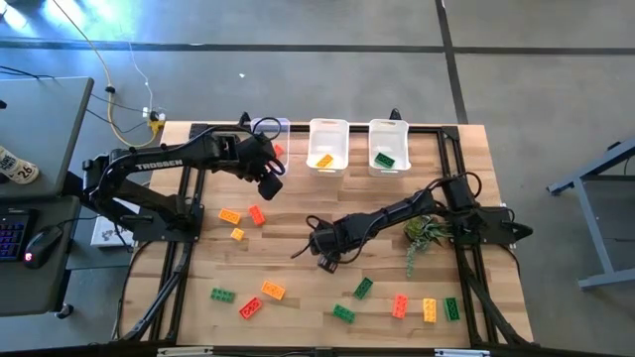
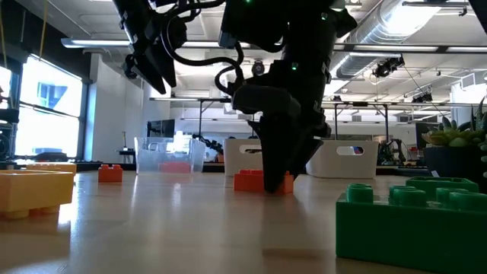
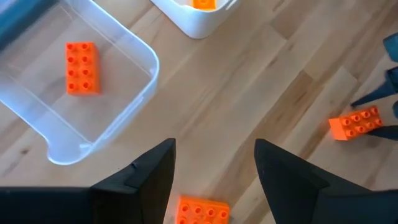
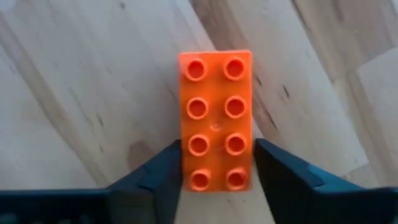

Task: Sort & place blocks by color
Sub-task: Put the orange game piece into the transparent bin

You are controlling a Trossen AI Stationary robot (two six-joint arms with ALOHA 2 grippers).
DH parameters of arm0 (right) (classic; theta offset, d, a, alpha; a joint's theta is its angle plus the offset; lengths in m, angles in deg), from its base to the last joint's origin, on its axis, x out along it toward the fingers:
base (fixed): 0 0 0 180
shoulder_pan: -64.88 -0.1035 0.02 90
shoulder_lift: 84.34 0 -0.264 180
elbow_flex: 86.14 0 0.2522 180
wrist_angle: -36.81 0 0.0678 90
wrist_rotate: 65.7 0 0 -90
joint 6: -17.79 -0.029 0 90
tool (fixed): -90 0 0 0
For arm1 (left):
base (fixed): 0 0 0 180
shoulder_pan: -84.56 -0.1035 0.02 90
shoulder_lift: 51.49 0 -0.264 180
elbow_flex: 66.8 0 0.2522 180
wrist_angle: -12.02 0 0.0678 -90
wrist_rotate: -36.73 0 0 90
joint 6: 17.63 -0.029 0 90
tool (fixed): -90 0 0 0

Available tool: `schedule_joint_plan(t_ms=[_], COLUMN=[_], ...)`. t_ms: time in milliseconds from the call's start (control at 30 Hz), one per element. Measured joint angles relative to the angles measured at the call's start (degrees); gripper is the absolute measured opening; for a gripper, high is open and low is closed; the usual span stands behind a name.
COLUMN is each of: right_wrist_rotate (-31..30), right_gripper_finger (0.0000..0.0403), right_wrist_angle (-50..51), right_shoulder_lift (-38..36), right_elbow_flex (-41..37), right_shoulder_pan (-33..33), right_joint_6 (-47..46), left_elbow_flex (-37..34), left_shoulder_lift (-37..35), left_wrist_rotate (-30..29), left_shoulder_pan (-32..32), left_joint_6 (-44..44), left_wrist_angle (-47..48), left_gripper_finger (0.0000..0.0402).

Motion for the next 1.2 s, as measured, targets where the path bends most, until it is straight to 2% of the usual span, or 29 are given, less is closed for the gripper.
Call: schedule_joint_plan(t_ms=[100, 133, 300, 400, 600, 767, 867, 1067, 1200], right_wrist_rotate=[1.0, 1.6, 4.9, 6.9, 5.7, 5.6, 2.8, -6.4, -10.1], right_gripper_finger=[0.0119, 0.0112, 0.0112, 0.0112, 0.0112, 0.0112, 0.0112, 0.0112, 0.0112], right_wrist_angle=[0.0, 0.0, 0.0, -0.1, -3.0, -7.4, -7.8, -7.4, -7.6], right_shoulder_lift=[-0.1, -0.1, -0.4, -1.1, -4.5, -6.1, -6.2, -6.2, -6.3], right_elbow_flex=[0.1, 0.1, 0.1, -0.1, -0.1, 0.2, 2.3, 8.4, 11.8], right_shoulder_pan=[0.5, 0.7, 2.8, 4.5, 8.3, 9.8, 10.3, 11.0, 12.0], right_joint_6=[-1.2, -1.2, 0.2, 1.4, 5.2, 8.8, 12.6, 22.1, 25.5], left_elbow_flex=[0.0, 0.0, 0.0, 0.0, 0.0, 0.0, 0.0, 0.0, 0.0], left_shoulder_lift=[0.0, 0.0, 0.0, 0.0, 0.0, 0.0, 0.0, 0.0, 0.0], left_wrist_rotate=[-0.8, -0.8, 0.4, 4.5, 12.3, 25.0, 28.1, 27.9, 28.0], left_shoulder_pan=[0.0, 0.0, -0.3, -1.6, -5.6, -9.4, -10.8, -12.1, -12.0], left_joint_6=[-1.1, -1.3, -1.4, -1.3, 0.6, 3.4, 5.6, 11.3, 13.7], left_wrist_angle=[0.0, 0.0, 0.0, -0.2, -2.1, -6.7, -8.9, -9.8, -9.8], left_gripper_finger=[0.0207, 0.0207, 0.0207, 0.0207, 0.0207, 0.0207, 0.0207, 0.0205, 0.0204])
